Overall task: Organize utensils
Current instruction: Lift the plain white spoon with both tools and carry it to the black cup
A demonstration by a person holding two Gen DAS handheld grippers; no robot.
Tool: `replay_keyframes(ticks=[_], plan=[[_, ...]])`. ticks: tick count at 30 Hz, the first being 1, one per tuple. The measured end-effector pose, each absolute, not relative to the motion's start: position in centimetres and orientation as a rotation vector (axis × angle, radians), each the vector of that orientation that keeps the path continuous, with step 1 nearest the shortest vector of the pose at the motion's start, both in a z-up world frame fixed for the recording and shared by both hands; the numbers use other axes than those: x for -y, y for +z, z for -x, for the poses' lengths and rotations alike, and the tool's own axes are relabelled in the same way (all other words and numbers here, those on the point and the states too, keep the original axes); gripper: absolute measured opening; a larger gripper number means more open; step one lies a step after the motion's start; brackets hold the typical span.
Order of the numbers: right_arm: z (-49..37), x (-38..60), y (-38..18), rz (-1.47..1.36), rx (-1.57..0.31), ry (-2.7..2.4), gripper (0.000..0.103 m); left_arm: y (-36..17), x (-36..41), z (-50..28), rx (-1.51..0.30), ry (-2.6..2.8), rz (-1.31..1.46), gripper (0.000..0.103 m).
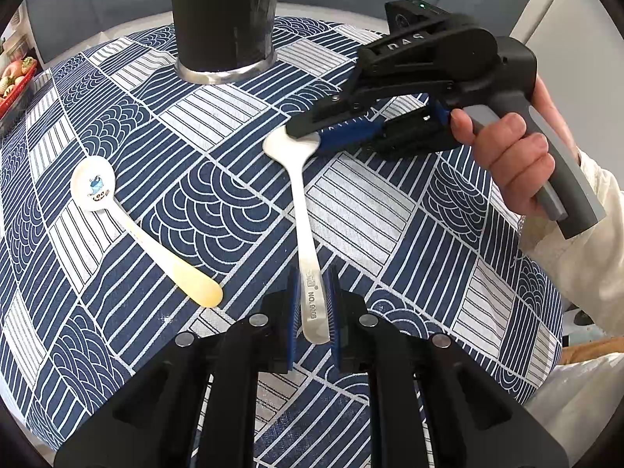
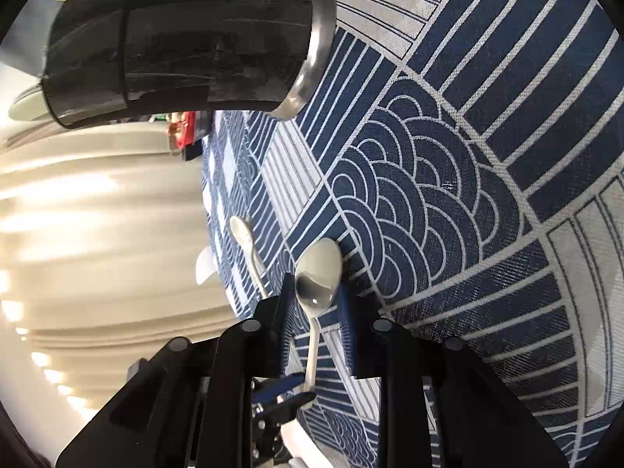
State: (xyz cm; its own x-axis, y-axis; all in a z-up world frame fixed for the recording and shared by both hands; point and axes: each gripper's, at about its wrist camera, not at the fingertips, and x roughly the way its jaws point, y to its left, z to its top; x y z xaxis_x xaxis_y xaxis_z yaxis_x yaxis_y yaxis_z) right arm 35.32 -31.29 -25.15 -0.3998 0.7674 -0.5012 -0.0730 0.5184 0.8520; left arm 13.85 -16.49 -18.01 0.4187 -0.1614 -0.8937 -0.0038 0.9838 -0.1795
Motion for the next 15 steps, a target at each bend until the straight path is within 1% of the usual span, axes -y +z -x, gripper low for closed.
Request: replay_keyframes(ticks=[1,2,3,5,7,13,14,15], plan=[[-35.1,31.2,-25.1,-0.587,-1.741,1.035,0.019,-18.0,16.4,-13.9,-1.137,-0.102,0.164,0.013],[-35.0,31.5,-24.8,-0.586,-1.725,1.045,0.016,-18.0,16.3,-13.8,-1.137,-0.102,0.159,0.008],[-34.9,31.4,-24.6,-0.602,-1.716,1.059,0.01,-17.9,16.4,-13.9,-1.143,-0.102,0.151,0.0],[-34.8,31.5,-23.9,-0.627,-1.694,1.083,0.005,-17.7,16.4,-14.2,-1.143,-0.1,0.129,0.0],[-34.9,31.8,-22.8,-0.587,-1.656,1.084,0.005,-17.2,16.4,-14.2,-1.134,-0.106,0.123,0.0],[-35.4,33.6,-19.6,-0.636,-1.568,1.129,0.004,-15.2,16.7,-14.5,-1.094,-0.117,0.133,0.0],[-35.5,34.1,-18.8,-0.632,-1.545,1.133,0.004,-14.9,16.7,-14.6,-1.086,-0.128,0.144,0.001],[-35.6,34.2,-18.2,-0.623,-1.527,1.137,0.004,-14.4,16.8,-14.6,-1.074,-0.13,0.148,0.003]])
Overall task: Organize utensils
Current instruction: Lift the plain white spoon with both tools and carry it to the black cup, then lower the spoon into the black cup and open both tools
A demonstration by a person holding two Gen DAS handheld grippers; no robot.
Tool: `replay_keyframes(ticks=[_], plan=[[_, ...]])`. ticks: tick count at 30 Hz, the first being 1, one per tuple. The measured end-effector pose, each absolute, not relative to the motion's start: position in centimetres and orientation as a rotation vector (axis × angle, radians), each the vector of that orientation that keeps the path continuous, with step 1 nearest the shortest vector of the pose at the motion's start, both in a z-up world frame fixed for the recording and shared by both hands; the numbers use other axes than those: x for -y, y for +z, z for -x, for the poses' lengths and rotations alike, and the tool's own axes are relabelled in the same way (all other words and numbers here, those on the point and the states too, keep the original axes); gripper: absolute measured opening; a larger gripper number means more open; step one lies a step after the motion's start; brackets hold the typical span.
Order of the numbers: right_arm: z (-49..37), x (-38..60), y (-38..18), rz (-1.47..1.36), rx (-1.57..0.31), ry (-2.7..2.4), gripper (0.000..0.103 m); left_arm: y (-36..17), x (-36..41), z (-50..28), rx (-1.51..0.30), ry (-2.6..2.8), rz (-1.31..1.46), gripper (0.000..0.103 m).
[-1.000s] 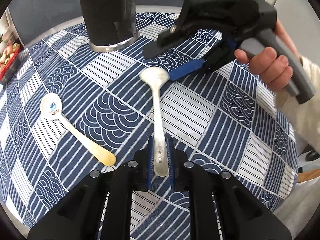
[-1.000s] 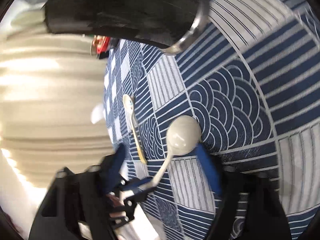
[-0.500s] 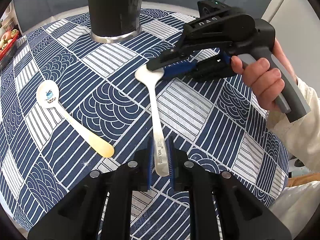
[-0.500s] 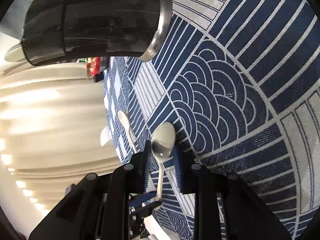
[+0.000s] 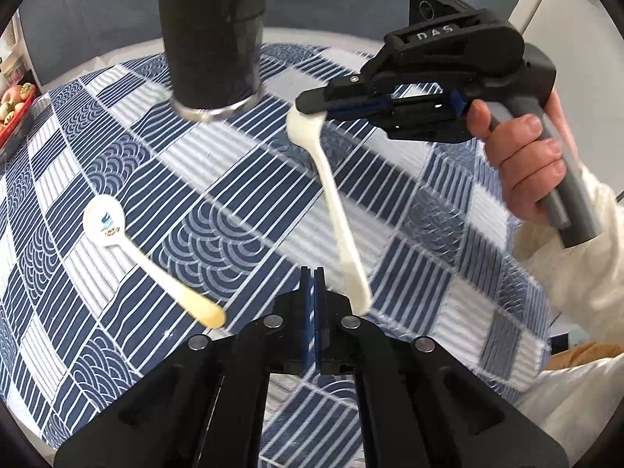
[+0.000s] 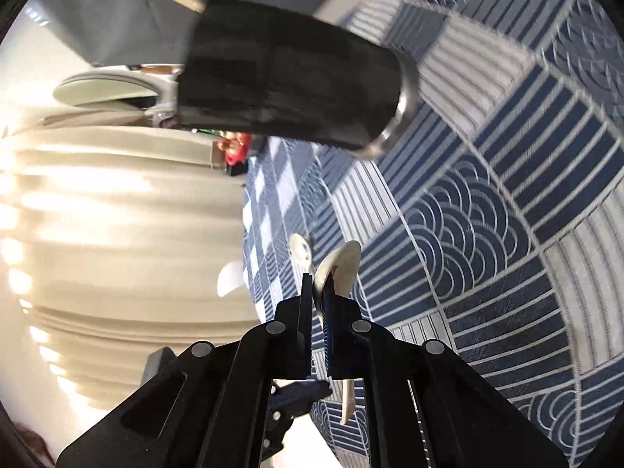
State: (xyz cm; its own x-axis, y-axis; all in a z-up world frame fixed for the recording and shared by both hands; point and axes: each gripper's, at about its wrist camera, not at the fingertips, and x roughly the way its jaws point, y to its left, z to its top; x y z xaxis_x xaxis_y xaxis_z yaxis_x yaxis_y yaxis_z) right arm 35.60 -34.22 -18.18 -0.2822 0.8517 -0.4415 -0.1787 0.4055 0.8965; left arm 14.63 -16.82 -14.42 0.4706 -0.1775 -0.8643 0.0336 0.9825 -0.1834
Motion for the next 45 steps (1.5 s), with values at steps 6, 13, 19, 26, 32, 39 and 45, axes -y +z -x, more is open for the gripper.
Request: replay_keyframes(ticks=[6,13,19,26,32,39,45], plan=[[-36.3,34.0,-15.4,-0.625,-1.473,1.138,0.004,-12.4,18.0,-15.0,-1.053,-0.153,0.129,0.037],[-36.3,33.2,-12.4,-0.676,-1.427,1.167,0.005,-11.2,19.2,-16.2,-1.082,-0.166,0.045,0.015],[-36.4,33.3,-8.1,-0.614,-1.335,1.144,0.005,-9.2,18.4,-17.2,-1.053,-0.174,0.01,0.013],[-35.9,33.0,-1.6,-0.52,-1.181,1.149,0.005,-6.8,17.2,-19.7,-1.019,-0.188,-0.063,0.013],[-35.6,32.2,4.0,-0.459,-1.04,1.184,0.006,-3.7,15.7,-21.7,-0.951,-0.192,-0.097,0.014],[-36.0,30.8,8.4,-0.419,-0.924,1.197,0.006,-0.5,13.1,-24.0,-0.877,-0.215,-0.111,0.014],[-36.6,29.1,10.1,-0.376,-0.855,1.198,0.006,0.7,11.3,-26.3,-0.854,-0.25,-0.116,0.015]])
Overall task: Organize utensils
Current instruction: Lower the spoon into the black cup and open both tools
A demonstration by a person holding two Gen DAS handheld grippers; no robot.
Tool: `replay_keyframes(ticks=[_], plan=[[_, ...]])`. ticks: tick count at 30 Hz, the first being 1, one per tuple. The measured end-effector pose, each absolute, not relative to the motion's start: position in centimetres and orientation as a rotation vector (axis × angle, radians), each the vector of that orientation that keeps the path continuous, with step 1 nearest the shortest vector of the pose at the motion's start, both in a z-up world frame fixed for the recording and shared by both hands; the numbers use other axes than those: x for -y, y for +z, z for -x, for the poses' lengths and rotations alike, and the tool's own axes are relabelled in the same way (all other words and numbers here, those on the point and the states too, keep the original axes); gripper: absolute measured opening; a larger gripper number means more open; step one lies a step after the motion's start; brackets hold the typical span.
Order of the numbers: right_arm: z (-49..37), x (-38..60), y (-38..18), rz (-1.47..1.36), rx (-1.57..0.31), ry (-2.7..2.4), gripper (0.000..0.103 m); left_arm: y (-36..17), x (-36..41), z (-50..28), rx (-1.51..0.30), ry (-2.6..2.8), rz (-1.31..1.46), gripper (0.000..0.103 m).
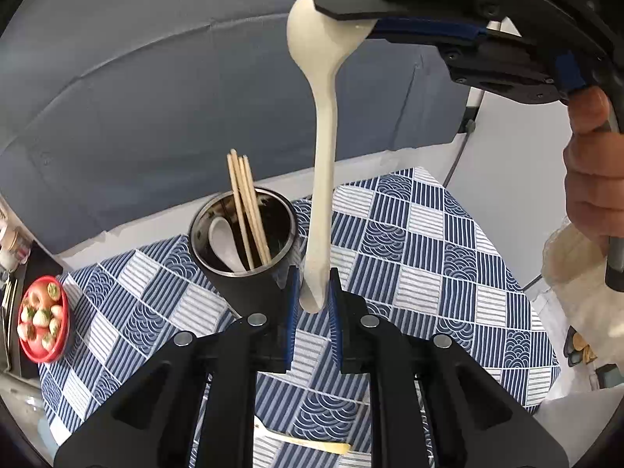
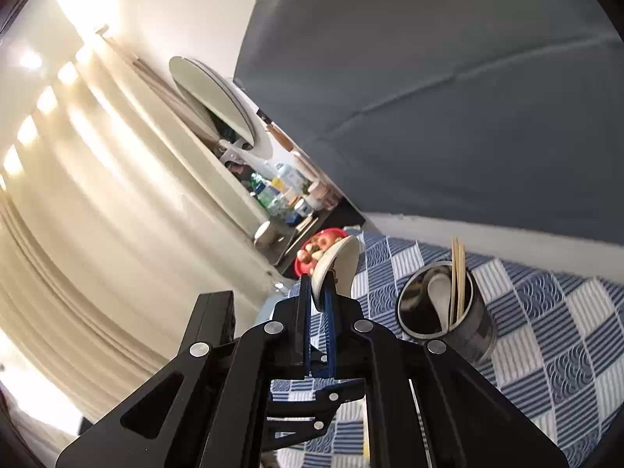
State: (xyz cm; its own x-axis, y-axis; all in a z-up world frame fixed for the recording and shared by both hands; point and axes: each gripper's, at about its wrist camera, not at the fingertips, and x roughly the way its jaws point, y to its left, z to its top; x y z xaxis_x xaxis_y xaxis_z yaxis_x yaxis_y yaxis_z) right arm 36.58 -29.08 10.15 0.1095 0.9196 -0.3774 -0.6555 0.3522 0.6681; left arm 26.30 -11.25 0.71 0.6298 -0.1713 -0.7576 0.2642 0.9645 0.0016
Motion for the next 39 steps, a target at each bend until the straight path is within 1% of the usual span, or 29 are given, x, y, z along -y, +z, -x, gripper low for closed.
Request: replay_keyframes(ticks=[9,19,34,35,37,38,39], plan=[[-37.8,26.7,10.1,-0.331,-0.805,1.197,0.007,0.2,8.8,-30.0,-0.855,-0.3,-0.09,0.016],[-39.5,25.0,7.2,-0.258,-0.815,1.161,0.007,-2.7,7.3,-33.4,-0.908,-0.335,-0.047,0.018],[-40.3,24.8,4.5,-0.236,-0.859,1.142,0.007,-5.3,6.9,-34.5,-0.947,-0.338,-0.016,0.02],[-40.3,24.9,4.5,-0.239,-0.859,1.145,0.009,-5.3,6.8,-34.5,-0.944,-0.331,-0.019,0.02],[-40.3,25.1,4.7,-0.262,-0.849,1.155,0.011,-5.0,6.6,-34.2,-0.927,-0.313,-0.017,0.024],[-40.2,25.1,4.8,-0.262,-0.845,1.157,0.013,-4.8,6.3,-34.0,-0.921,-0.314,-0.003,0.033],[-40.1,25.1,4.9,-0.251,-0.838,1.146,0.018,-4.6,6.2,-33.8,-0.908,-0.304,0.003,0.04]])
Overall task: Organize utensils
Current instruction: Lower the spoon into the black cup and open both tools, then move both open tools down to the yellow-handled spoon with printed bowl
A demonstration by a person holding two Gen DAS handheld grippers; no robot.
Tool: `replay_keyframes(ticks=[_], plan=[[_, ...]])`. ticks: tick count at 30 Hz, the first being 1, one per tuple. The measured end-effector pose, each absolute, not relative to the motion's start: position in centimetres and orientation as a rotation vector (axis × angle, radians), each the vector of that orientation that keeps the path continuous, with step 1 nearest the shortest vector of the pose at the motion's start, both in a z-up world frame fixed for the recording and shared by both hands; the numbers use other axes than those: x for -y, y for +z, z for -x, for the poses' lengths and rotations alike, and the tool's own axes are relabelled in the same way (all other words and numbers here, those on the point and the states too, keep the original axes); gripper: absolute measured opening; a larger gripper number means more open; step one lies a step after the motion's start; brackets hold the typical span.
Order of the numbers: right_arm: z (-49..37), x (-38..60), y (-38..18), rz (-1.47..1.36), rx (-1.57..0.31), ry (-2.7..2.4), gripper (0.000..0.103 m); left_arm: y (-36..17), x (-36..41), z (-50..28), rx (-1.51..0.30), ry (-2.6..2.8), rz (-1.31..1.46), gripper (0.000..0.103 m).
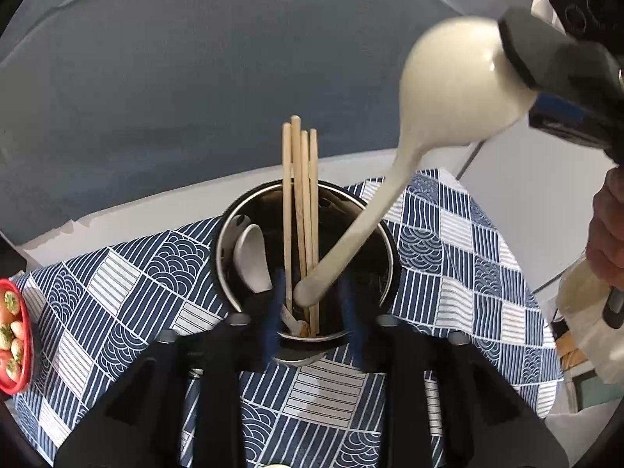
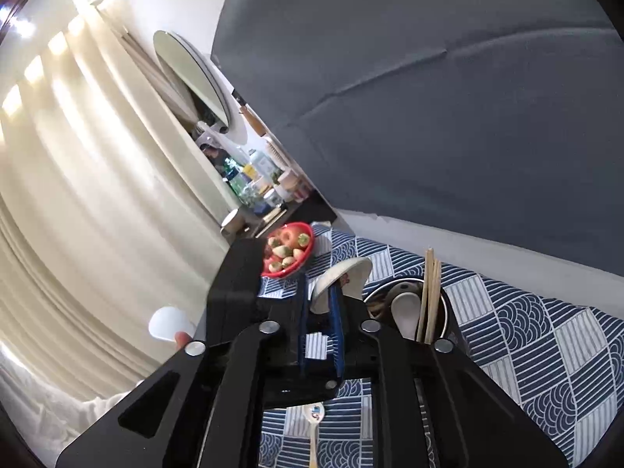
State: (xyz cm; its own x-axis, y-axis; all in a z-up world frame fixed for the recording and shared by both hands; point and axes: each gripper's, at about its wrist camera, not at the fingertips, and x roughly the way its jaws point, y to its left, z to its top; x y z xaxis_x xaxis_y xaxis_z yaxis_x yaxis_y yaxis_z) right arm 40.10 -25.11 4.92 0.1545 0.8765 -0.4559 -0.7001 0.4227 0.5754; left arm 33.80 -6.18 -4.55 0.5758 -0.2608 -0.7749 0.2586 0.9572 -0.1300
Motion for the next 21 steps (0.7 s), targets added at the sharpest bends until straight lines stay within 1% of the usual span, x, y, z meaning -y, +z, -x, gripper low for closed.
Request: replay_keyframes(ticks=[1,2,3,4,5,6,8,9,11,13,14,17,21], plan=[[-40.0,25.1,5.0,-0.242,-0.833,1.137,0.022,-4.3,6.1,-33.5,-0.898,-0.3,0.003,0.043],[-40.0,25.2,5.0,-0.239,-0.826,1.128,0.036,-4.1,6.0,-33.3,-0.889,-0.297,0.003,0.05],[-40.0,25.4,5.0,-0.249,-0.822,1.128,0.053,-3.7,6.0,-32.9,-0.874,-0.296,0.004,0.058],[-40.0,25.5,5.1,-0.26,-0.818,1.13,0.057,-3.5,6.0,-32.7,-0.867,-0.296,0.004,0.062],[-39.9,25.7,5.3,-0.27,-0.808,1.13,0.061,-3.2,6.1,-32.5,-0.861,-0.285,-0.002,0.071],[-39.8,25.8,5.4,-0.271,-0.803,1.132,0.065,-3.0,6.1,-32.1,-0.855,-0.258,-0.02,0.076],[-39.8,25.7,5.6,-0.261,-0.808,1.136,0.071,-2.8,6.0,-31.7,-0.849,-0.245,-0.023,0.077],[-39.8,25.7,5.6,-0.259,-0.809,1.13,0.074,-2.8,5.8,-31.4,-0.855,-0.241,-0.013,0.08],[-39.7,25.7,5.7,-0.263,-0.817,1.127,0.077,-2.9,5.5,-31.1,-0.857,-0.222,-0.012,0.081],[-39.6,25.7,5.7,-0.267,-0.824,1.12,0.081,-3.1,5.2,-30.5,-0.867,-0.204,-0.016,0.085],[-39.4,25.7,5.7,-0.267,-0.827,1.118,0.084,-3.2,5.2,-30.1,-0.867,-0.192,-0.024,0.086],[-38.8,25.6,5.5,-0.256,-0.836,1.112,0.086,-3.5,4.9,-29.4,-0.876,-0.178,-0.031,0.092],[-37.9,25.3,5.2,-0.24,-0.855,1.107,0.087,-3.9,4.4,-28.0,-0.879,-0.16,-0.022,0.095]])
